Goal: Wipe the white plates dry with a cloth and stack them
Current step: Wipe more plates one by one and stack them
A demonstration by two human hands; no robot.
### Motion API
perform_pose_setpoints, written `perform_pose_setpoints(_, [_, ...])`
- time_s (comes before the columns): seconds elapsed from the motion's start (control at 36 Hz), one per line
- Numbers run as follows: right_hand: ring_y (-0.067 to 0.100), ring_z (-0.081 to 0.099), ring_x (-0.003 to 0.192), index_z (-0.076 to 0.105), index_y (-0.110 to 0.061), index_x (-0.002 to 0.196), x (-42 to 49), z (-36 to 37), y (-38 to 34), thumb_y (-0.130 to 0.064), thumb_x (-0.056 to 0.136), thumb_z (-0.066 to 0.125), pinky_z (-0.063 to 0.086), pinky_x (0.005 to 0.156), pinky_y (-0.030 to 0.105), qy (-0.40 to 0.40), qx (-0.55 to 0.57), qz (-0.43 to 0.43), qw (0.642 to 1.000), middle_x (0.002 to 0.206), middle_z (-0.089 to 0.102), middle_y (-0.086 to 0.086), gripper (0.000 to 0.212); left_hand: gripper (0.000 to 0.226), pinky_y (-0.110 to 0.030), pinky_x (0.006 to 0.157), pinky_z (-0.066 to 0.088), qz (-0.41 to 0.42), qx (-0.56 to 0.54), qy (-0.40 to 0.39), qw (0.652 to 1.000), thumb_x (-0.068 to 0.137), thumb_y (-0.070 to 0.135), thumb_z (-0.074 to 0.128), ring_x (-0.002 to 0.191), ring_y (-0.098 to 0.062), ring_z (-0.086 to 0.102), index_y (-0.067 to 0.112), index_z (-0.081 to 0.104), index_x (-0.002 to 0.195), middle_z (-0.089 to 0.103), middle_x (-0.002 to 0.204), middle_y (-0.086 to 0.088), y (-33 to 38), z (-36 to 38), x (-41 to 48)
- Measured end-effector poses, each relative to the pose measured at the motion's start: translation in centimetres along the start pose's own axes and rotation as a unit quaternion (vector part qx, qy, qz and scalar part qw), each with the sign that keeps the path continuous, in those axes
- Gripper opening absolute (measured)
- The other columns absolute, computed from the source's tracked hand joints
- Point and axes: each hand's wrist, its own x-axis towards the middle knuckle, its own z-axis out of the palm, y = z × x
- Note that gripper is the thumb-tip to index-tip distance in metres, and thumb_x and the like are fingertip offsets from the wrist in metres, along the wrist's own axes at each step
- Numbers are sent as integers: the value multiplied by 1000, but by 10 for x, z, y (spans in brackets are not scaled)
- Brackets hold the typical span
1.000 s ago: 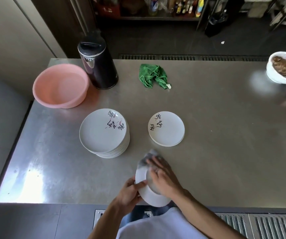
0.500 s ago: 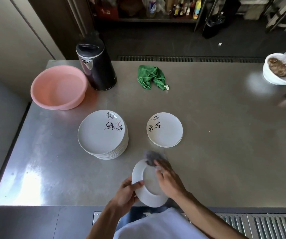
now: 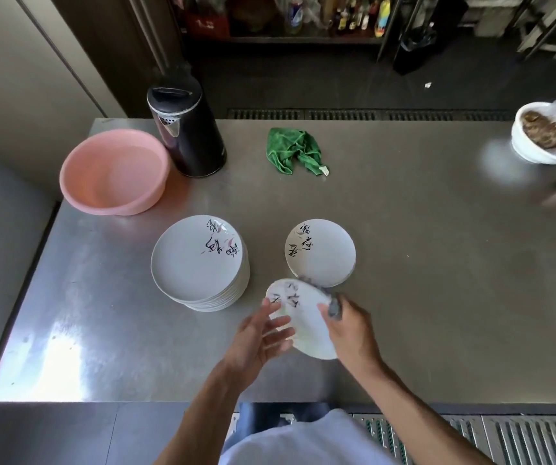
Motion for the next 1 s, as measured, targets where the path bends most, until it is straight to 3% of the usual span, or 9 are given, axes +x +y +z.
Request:
perform_pose_setpoints(0.06, [-8,56,64,58,-28,79,11,-7,1,-28,83,69,40,59,3,29,59,88,994,75,65,-28,12,37,-29,64,57,55,113,71,989,98,39,65,79,-18,67,6,64,115,69,94,-9,-4,2,2])
perform_pose_setpoints(0.11, [-2,66,85,68,-27,100,20,-15,4,-25,85,69,50,74,12,15,151,137,979,94,72,-24,15,33,-31,67,56,77,159,113,978,97,31,69,81,-18,61,7,56,115,63,97,-8,-9,4,4])
perform_pose_setpoints(0.17, [2,68,100,69,-30,115,26,-22,5,-15,87,69,54,80,17,-7,249,157,956,110,73,-16,31,33,-35,77,60,62,173,89,979,98,28,68,98,-22,65,11,55,122,65,111,-9,-10,8,5])
perform_pose_setpoints(0.25, [10,72,95,71,-37,104,32,-26,4,-22,81,71,54,70,18,-18,295,161,942,103,76,-8,27,27,-41,82,63,54,178,41,982,101,16,63,107,-29,69,14,59,127,68,118,-13,-14,17,5])
perform_pose_setpoints(0.36, [10,71,96,70,-36,108,38,-26,13,-23,81,73,55,74,22,-7,271,179,946,104,75,-10,30,26,-34,72,63,66,138,45,987,101,3,57,94,-27,72,9,61,126,71,112,-14,-18,28,10])
perform_pose_setpoints(0.56, [22,68,99,65,-19,106,40,-34,40,-18,93,66,52,89,34,118,101,213,965,102,72,-1,13,25,-30,65,62,52,35,112,992,97,-2,58,100,-32,69,4,62,121,68,114,-16,-14,50,30])
perform_pose_setpoints(0.78, [-9,63,80,61,-32,85,36,-33,45,-22,92,66,45,71,12,34,61,180,981,83,68,-25,14,36,-26,54,61,74,18,196,978,93,-5,58,106,-40,68,-1,61,128,67,119,-20,11,86,76])
perform_pose_setpoints(0.92, [-7,59,72,55,-28,78,35,-30,46,-24,95,65,40,64,4,-10,20,145,989,75,65,-17,20,41,-33,64,63,72,31,218,973,93,-5,58,104,-40,70,7,61,133,67,123,-18,16,100,98])
perform_pose_setpoints(1.0, [-4,51,59,51,-25,73,34,-31,47,-23,96,63,37,58,9,-33,11,124,992,63,58,-17,26,49,-40,77,61,64,24,229,971,95,-4,59,102,-40,71,14,56,140,66,125,-17,15,105,107])
